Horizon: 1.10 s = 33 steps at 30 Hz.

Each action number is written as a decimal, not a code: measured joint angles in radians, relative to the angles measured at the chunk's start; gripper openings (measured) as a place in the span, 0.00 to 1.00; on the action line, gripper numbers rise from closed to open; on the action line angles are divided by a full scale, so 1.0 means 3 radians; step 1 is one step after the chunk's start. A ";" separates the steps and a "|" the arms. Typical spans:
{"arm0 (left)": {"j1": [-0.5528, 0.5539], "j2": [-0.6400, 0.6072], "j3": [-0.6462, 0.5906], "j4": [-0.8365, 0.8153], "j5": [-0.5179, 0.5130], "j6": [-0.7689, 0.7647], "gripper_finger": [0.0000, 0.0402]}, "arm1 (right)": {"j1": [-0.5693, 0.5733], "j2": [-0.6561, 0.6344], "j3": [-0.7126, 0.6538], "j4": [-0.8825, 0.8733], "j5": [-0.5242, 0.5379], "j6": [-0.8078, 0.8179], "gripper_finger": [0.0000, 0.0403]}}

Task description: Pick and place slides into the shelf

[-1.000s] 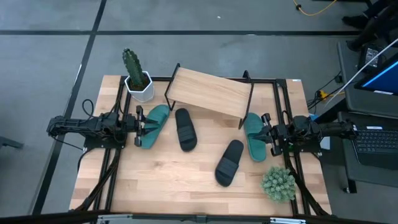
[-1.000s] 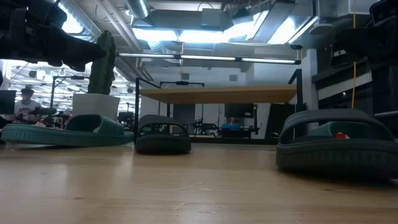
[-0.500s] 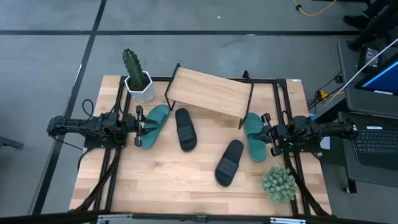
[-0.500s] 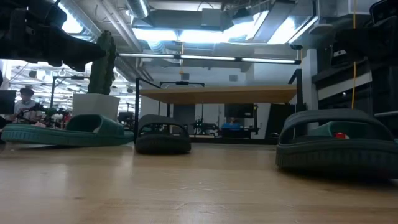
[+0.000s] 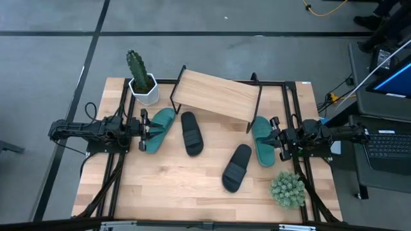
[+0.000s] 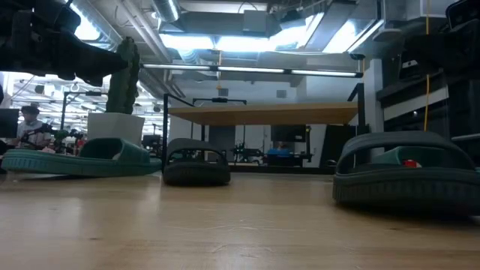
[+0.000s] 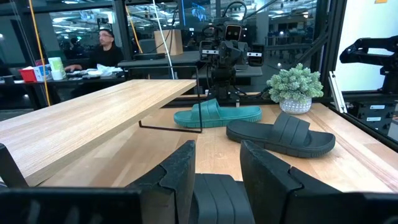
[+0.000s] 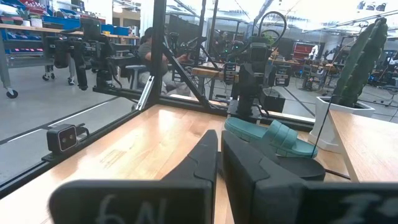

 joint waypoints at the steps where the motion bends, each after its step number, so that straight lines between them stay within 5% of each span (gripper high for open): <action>1: 0.0000 0.0000 0.0001 0.0000 -0.0001 0.0000 0.30 | 0.0000 -0.0001 0.0000 0.0001 -0.0001 0.0000 0.06; 33: 0.0000 0.0000 -0.0001 0.0017 -0.0001 0.0197 0.30 | 0.0000 0.0000 0.0000 0.0006 0.0000 0.0000 0.06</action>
